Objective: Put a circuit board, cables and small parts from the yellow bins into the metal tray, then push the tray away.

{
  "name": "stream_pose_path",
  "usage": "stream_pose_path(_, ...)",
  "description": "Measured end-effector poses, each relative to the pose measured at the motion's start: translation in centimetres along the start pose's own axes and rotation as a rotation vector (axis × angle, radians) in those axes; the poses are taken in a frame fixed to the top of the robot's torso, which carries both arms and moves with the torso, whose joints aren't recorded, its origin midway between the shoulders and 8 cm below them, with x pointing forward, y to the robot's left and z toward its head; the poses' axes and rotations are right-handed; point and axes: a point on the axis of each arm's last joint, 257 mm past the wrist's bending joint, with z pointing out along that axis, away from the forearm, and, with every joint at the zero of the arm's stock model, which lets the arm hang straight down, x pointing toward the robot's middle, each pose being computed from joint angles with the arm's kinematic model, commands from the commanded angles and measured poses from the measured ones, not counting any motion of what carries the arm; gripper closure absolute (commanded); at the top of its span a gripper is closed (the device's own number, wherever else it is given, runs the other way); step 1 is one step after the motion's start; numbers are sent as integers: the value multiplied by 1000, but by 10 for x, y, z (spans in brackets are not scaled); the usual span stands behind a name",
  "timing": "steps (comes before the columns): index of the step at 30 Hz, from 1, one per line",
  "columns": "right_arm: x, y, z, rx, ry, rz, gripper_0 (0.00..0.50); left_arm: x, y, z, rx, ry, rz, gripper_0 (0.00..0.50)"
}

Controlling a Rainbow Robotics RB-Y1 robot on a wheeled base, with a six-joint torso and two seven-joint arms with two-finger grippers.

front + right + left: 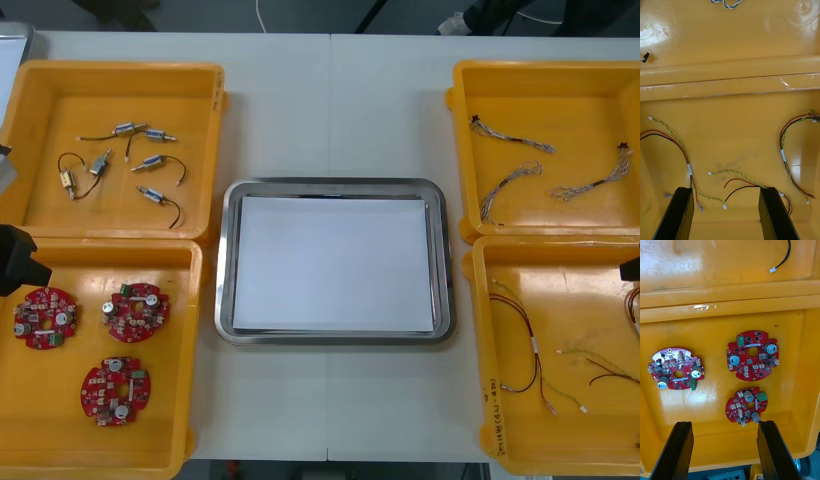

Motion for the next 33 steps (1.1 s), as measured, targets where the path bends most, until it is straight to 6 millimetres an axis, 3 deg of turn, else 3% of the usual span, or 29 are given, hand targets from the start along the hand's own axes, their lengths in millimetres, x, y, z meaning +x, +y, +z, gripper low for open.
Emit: stream_pose_path(33, 0, 0, 0, 0, 0, 0, 0, 0, 0, 0, 0, 0, 0, 0)
